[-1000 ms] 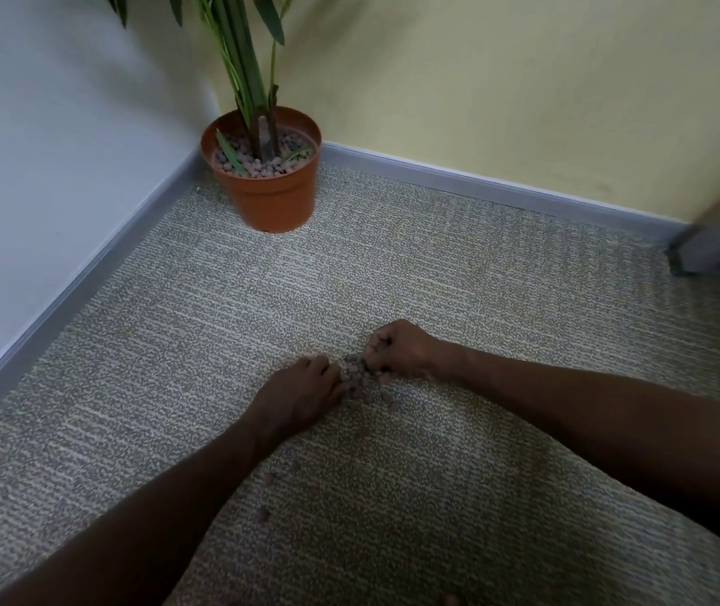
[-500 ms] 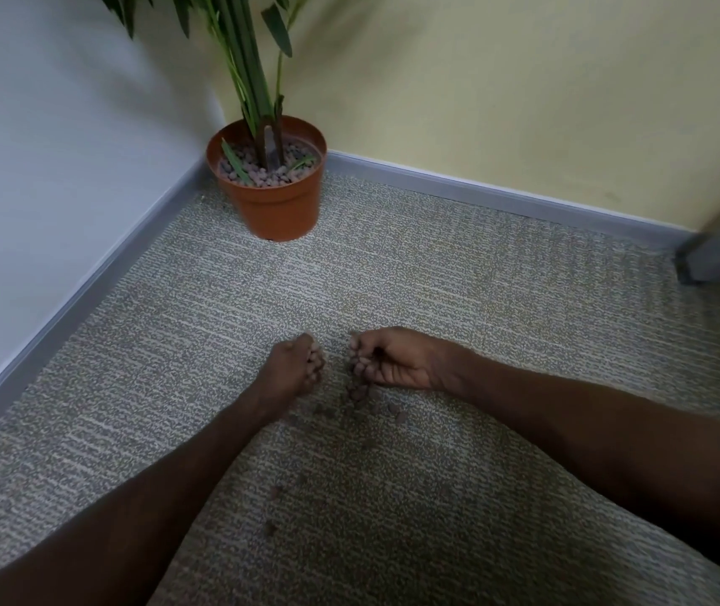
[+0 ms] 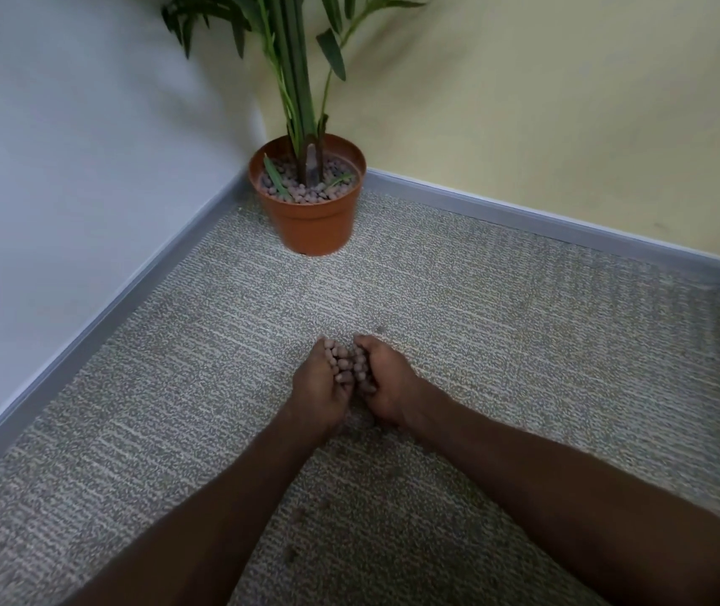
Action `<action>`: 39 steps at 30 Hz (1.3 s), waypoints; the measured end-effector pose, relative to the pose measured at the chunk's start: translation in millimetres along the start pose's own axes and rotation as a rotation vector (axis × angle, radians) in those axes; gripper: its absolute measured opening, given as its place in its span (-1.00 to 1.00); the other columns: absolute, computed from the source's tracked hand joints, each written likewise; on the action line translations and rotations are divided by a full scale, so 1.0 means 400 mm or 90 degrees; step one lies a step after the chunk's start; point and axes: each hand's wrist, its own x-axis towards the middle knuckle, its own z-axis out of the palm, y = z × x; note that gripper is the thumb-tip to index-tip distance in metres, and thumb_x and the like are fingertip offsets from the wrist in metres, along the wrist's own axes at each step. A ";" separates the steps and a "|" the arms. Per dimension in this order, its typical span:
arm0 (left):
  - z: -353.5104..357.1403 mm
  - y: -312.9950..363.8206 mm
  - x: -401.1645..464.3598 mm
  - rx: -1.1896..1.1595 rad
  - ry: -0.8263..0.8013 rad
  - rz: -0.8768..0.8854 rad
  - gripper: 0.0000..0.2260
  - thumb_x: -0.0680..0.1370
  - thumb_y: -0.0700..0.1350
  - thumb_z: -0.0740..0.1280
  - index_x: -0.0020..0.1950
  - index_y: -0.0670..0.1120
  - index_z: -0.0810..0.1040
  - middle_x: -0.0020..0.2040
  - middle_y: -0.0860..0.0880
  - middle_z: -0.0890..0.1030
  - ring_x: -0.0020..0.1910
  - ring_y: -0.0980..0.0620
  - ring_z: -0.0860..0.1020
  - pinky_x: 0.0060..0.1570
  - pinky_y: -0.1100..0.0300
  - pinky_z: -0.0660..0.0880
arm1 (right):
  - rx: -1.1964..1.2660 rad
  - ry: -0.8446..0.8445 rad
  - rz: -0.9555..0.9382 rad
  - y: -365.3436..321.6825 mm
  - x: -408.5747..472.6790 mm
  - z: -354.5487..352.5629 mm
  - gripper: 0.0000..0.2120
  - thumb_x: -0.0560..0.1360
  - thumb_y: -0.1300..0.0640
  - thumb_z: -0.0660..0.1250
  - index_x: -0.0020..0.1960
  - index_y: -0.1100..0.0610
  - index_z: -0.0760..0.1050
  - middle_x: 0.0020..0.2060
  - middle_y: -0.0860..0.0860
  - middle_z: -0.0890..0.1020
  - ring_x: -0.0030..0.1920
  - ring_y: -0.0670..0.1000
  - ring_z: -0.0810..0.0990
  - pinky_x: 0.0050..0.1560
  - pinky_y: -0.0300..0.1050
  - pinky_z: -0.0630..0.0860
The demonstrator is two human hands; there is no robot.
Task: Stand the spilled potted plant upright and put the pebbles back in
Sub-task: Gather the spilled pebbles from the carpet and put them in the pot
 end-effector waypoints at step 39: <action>0.427 0.454 -0.050 0.040 -0.046 0.123 -0.51 0.69 0.04 0.01 0.46 -0.30 0.23 0.23 -0.26 0.50 0.12 -0.14 0.55 -0.09 0.27 0.59 | 0.221 -0.120 -0.138 -0.542 0.009 0.394 -0.56 0.56 -0.06 0.10 0.18 0.31 0.42 0.05 0.23 0.61 -0.06 0.16 0.64 -0.32 0.00 0.63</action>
